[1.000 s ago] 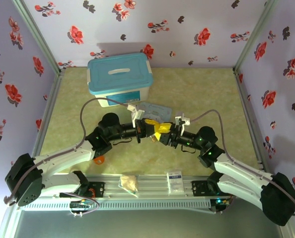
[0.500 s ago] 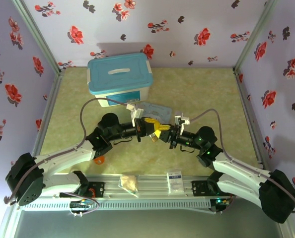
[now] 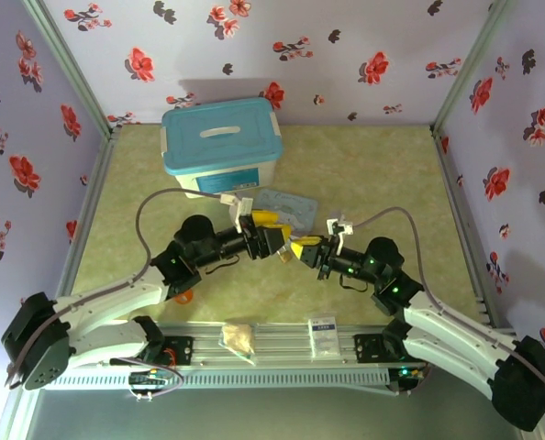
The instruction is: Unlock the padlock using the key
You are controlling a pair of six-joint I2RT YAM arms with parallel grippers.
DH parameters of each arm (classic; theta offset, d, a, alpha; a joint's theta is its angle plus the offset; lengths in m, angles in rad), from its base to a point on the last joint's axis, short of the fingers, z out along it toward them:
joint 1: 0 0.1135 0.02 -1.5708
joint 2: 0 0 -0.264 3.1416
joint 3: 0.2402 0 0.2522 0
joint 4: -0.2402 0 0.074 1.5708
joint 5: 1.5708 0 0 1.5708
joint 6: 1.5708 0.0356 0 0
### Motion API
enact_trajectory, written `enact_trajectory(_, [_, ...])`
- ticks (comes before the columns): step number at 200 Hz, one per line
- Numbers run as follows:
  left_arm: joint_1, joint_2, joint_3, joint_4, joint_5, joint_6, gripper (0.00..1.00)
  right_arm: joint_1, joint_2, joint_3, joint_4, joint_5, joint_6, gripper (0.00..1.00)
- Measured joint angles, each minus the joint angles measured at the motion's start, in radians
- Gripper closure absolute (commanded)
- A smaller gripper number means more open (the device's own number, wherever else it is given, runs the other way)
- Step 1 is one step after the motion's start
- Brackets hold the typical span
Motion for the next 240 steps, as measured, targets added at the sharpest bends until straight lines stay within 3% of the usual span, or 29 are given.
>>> enact_trajectory(47, [-0.005,0.010,0.029,-0.251,-0.201,-0.079,0.33,0.000,0.001,0.064,-0.365,0.131,-0.014,1.00])
enact_trajectory(89, [-0.039,0.163,-0.038,-0.266,-0.299,-0.189,0.35,-0.001,0.014,0.109,-0.554,0.216,0.018,1.00])
enact_trajectory(162, [-0.061,0.507,0.032,-0.247,-0.361,-0.214,0.34,-0.010,0.040,0.108,-0.614,0.304,0.063,1.00])
enact_trajectory(203, [-0.064,0.622,0.089,-0.206,-0.365,-0.239,0.40,-0.010,0.031,0.077,-0.615,0.322,0.073,1.00])
enact_trajectory(240, [-0.070,0.668,0.109,-0.154,-0.374,-0.276,0.53,-0.014,-0.002,0.061,-0.615,0.347,0.072,1.00])
